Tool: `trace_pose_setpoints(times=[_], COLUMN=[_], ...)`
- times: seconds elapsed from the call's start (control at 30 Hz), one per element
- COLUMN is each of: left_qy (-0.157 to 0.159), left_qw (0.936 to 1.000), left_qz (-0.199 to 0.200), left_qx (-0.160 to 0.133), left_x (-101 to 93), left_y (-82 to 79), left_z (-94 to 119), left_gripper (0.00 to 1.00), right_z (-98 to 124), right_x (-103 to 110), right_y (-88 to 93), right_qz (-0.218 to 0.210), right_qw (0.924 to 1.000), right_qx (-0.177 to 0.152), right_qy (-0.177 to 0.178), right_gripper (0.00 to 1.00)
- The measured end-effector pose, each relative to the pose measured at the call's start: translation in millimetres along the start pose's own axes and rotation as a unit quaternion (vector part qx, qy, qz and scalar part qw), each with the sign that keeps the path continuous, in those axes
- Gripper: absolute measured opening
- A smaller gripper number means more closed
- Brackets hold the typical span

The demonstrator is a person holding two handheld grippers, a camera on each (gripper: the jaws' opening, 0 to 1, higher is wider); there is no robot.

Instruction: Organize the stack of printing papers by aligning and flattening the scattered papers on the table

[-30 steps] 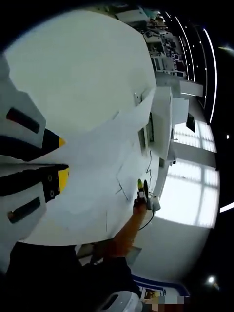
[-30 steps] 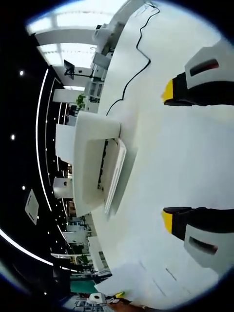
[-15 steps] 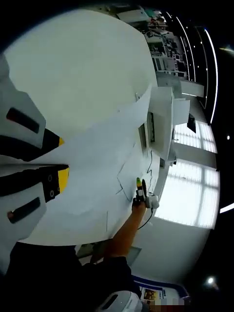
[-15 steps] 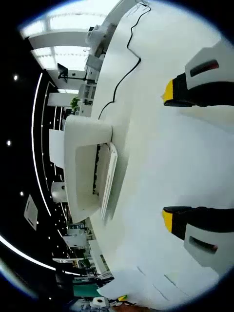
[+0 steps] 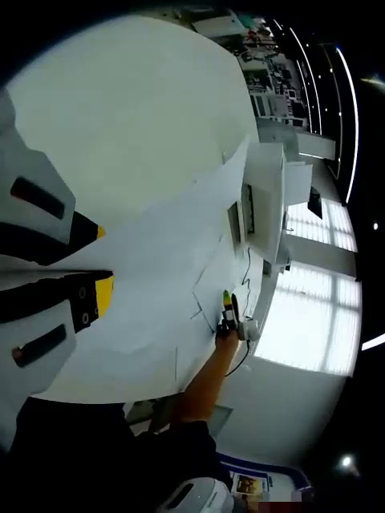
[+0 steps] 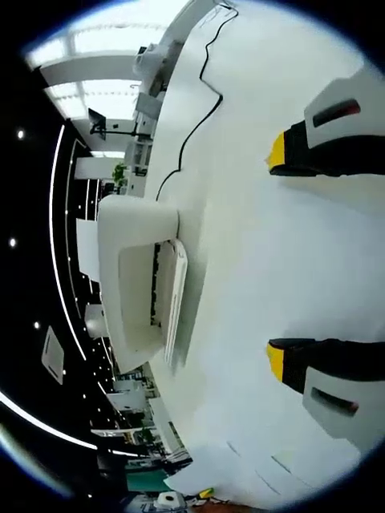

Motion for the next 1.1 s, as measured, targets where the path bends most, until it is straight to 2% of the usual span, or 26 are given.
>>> trace_pose_setpoints(times=[0.33, 0.43, 0.67, 0.7, 0.8, 0.9, 1.1], left_qy=[0.002, 0.002, 0.003, 0.003, 0.003, 0.002, 0.002], left_qw=[1.0, 1.0, 1.0, 1.0, 1.0, 1.0, 1.0], left_qz=[-0.001, -0.001, -0.001, -0.001, -0.002, -0.002, -0.002], left_qx=[0.001, 0.001, 0.001, 0.0, -0.001, -0.001, -0.001], left_x=[-0.1, -0.5, -1.1, -1.0, -1.4, -1.7, -1.9], left_y=[-0.6, -0.7, -1.1, -1.1, -1.6, -1.3, -1.1], left_z=[-1.8, -2.1, -1.7, -1.5, -1.0, -0.6, 0.4], left_gripper=[0.07, 0.07, 0.07, 0.07, 0.07, 0.07, 0.07], right_z=[-1.8, -2.2, -2.7, -2.7, 0.8, 0.8, 3.6], right_x=[-2.9, -4.8, -2.7, -3.0, -1.6, -0.2, 8.1], right_y=[3.9, 3.4, 3.9, 3.5, 2.4, 1.0, 1.5], right_qz=[0.006, 0.004, 0.005, 0.005, 0.004, 0.005, 0.008], right_qw=[0.9999, 0.9999, 1.0, 0.9999, 1.0, 1.0, 0.9999], right_qx=[0.004, 0.002, 0.002, 0.001, 0.001, 0.002, 0.01], right_qy=[0.007, 0.01, 0.008, 0.009, 0.007, 0.007, -0.002], right_gripper=[0.76, 0.71, 0.69, 0.67, 0.53, 0.51, 0.37])
Point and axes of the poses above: the point that each gripper's makers call its tool centre point, and the gripper's own axes: z roughly backward along the fingers, x roughly to its left, y roughly out of its underside, the point moved 2 cm from there along z, roughly backward along the fingers, and after that the axes turned 14 degrees about -z, right-handed, at the moved point
